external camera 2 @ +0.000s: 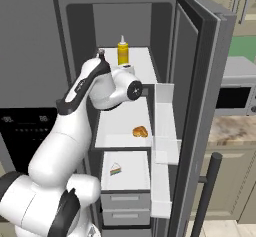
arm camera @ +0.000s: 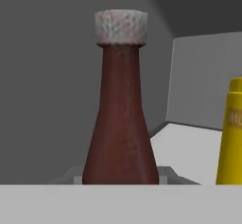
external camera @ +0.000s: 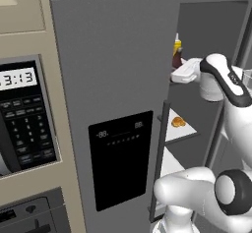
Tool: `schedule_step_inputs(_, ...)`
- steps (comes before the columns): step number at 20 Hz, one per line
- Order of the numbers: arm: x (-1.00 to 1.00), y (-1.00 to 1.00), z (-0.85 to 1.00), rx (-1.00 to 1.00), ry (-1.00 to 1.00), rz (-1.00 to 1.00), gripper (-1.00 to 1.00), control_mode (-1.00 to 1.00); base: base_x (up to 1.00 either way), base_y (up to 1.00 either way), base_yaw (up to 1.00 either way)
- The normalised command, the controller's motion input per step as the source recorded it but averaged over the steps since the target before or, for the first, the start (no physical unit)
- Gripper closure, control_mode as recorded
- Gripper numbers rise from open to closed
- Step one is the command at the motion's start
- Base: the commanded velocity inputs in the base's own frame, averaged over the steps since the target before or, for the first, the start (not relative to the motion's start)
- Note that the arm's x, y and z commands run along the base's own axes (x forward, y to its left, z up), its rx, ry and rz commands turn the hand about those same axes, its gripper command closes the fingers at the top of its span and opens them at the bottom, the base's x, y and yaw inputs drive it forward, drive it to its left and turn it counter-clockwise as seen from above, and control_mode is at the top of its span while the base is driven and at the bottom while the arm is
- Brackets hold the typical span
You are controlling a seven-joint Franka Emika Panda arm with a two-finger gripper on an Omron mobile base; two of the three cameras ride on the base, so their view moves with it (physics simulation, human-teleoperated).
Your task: Place the mustard and ketchup from the counter to the top shelf of the fridge. If the existing items in the fridge are on the top shelf, move them to other shelves.
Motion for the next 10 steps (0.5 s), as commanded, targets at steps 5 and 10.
schedule_step_inputs(5, 0.47, -0.02, -0.32, -0.03, 0.0, 0.0, 1.0, -1.0, 0.0, 0.0, 0.0)
schedule_step_inputs(10, 0.42, -0.02, -0.33, -0.04, 0.02, 0.0, 1.0, -1.0, 0.0, 0.0, 0.0)
